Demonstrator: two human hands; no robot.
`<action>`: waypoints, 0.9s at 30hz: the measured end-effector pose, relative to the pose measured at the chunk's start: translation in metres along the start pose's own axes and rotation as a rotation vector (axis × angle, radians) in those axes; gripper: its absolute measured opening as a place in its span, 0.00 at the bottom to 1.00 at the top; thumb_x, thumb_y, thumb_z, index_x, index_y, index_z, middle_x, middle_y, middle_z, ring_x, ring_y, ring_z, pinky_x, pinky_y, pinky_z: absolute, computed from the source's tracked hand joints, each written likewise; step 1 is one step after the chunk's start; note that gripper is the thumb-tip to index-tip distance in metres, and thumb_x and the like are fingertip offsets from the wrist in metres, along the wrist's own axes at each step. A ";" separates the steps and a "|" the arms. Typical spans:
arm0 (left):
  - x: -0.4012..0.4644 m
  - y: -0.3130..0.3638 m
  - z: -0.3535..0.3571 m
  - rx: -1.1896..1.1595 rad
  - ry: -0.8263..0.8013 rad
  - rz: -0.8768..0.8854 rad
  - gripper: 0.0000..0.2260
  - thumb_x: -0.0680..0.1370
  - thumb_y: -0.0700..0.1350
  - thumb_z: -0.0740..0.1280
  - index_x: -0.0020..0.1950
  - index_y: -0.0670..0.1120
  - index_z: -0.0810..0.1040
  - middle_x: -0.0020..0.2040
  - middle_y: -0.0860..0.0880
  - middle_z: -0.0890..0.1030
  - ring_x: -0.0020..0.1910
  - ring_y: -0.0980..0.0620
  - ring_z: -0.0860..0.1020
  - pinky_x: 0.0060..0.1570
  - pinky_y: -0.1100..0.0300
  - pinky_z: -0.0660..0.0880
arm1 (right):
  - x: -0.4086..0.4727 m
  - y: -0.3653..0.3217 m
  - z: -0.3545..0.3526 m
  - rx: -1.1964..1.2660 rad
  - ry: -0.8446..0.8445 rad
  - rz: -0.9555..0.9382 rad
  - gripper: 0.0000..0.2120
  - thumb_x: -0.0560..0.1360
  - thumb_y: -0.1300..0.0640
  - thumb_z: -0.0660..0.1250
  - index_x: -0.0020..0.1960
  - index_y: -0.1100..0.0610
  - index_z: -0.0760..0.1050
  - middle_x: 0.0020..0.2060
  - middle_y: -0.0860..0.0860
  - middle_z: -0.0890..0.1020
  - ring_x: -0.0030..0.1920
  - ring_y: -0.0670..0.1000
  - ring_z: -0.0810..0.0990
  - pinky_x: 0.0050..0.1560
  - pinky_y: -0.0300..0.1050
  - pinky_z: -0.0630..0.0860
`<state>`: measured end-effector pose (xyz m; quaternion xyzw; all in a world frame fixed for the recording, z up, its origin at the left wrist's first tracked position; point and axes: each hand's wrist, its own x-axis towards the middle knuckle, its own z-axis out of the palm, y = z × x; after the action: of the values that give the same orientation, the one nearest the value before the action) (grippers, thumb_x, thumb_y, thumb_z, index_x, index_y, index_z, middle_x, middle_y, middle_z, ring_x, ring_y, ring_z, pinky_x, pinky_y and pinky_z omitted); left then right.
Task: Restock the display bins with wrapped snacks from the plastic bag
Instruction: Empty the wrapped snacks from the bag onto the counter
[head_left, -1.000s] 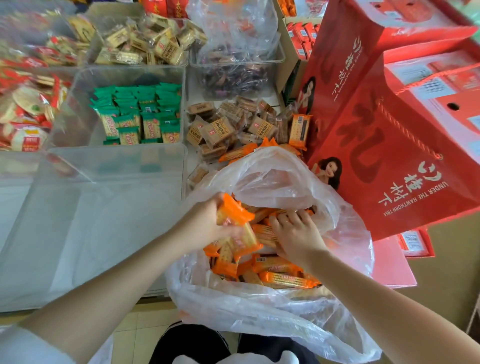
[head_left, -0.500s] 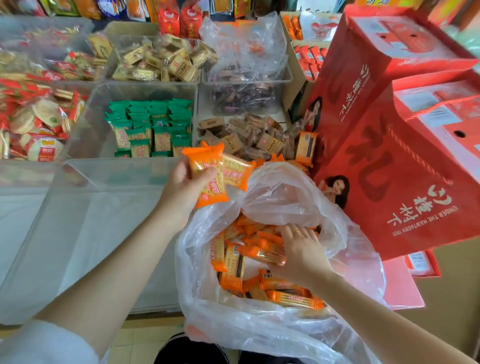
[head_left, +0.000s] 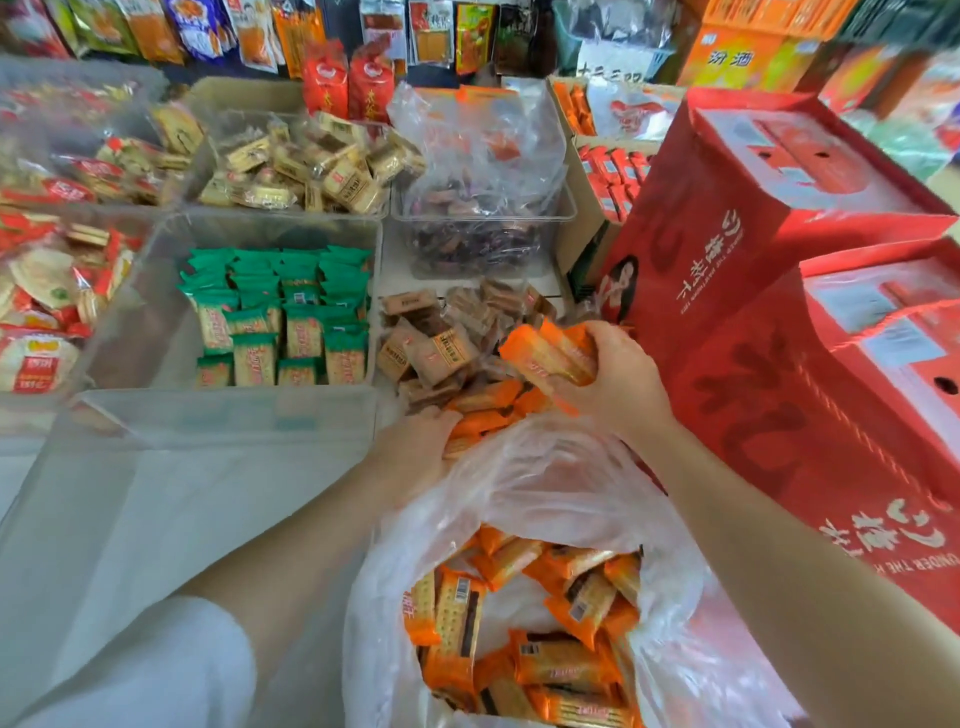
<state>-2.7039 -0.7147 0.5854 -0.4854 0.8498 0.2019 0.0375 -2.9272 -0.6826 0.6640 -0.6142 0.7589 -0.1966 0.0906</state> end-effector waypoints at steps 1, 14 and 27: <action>0.004 0.000 0.001 -0.021 0.017 -0.018 0.23 0.76 0.56 0.64 0.68 0.51 0.67 0.62 0.47 0.73 0.59 0.45 0.74 0.52 0.50 0.75 | 0.009 0.006 0.010 -0.099 -0.072 -0.008 0.26 0.68 0.44 0.71 0.61 0.55 0.70 0.55 0.52 0.76 0.57 0.56 0.74 0.55 0.52 0.70; 0.012 -0.026 -0.037 -0.182 0.412 0.199 0.10 0.74 0.37 0.68 0.55 0.42 0.79 0.52 0.46 0.81 0.49 0.48 0.80 0.45 0.58 0.75 | -0.002 0.020 0.036 -0.245 -0.075 -0.314 0.30 0.69 0.51 0.73 0.67 0.60 0.70 0.62 0.56 0.75 0.63 0.60 0.73 0.61 0.57 0.71; -0.046 -0.059 -0.040 -0.205 0.460 0.231 0.12 0.76 0.44 0.60 0.51 0.40 0.80 0.48 0.45 0.81 0.46 0.47 0.79 0.42 0.56 0.75 | 0.025 -0.075 0.120 -0.560 -0.503 -0.809 0.21 0.78 0.53 0.60 0.71 0.53 0.63 0.71 0.50 0.66 0.71 0.52 0.61 0.72 0.48 0.51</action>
<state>-2.6249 -0.7189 0.6160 -0.4194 0.8609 0.1744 -0.2290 -2.8201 -0.7415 0.5884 -0.8855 0.4405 0.1467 0.0195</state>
